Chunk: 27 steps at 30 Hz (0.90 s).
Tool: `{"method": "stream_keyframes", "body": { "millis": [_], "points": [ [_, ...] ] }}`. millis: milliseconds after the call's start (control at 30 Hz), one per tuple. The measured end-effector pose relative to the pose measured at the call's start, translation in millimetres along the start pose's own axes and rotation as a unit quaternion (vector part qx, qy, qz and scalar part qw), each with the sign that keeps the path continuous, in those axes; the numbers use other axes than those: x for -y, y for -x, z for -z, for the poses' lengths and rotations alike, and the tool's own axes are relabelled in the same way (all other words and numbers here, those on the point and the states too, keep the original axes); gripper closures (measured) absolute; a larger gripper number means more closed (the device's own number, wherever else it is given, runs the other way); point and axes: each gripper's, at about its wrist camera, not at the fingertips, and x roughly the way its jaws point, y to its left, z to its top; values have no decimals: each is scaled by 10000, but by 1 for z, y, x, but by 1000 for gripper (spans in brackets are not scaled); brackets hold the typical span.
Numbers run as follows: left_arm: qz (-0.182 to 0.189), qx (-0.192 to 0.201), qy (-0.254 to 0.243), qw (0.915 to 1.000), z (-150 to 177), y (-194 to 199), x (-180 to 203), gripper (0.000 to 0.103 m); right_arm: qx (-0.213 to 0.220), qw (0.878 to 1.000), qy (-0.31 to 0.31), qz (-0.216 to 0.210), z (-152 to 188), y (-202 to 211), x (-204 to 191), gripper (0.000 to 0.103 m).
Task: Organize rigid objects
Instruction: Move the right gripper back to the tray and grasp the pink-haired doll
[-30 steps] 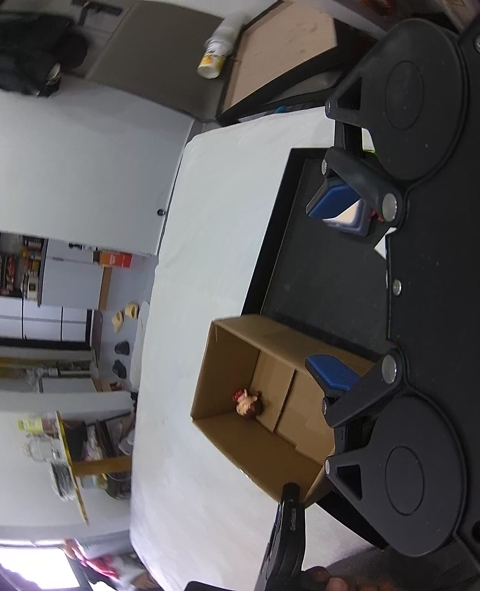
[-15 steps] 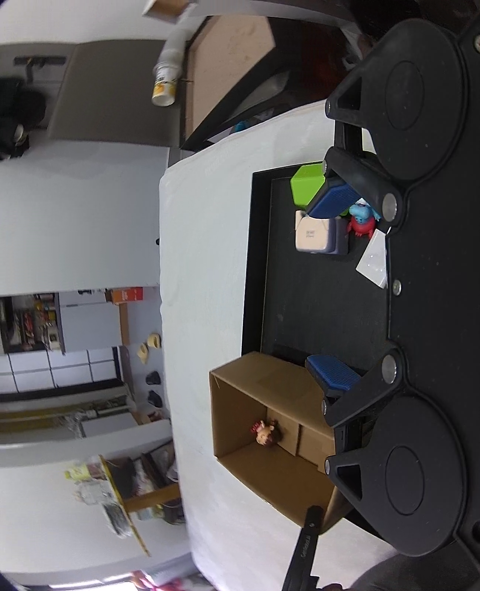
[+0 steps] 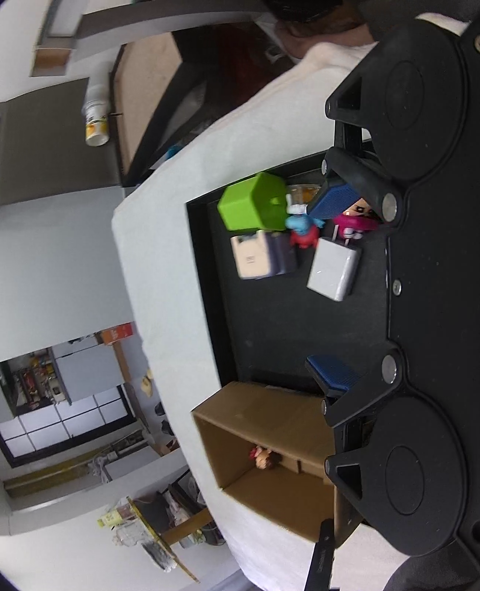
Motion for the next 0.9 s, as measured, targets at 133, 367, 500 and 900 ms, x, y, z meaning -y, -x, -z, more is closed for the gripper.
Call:
{"method": "stream_keyframes", "body": {
  "millis": [133,367,500,900],
  "points": [
    [-87,20,-93,9999,0,1,4,95,-219,9991,-315,168,9,-11,7,24],
    [-118,-12,-123,9999,0,-1,5,95,-130,9980,-313,542,14,-12,13,24],
    [-118,-5,-133,9998,-1,-1,6,95,-191,9969,-279,705,16,-17,20,24],
    [-128,-28,-37,9999,0,0,5,95,-376,9939,-260,1005,21,-38,34,42]
  ]
}}
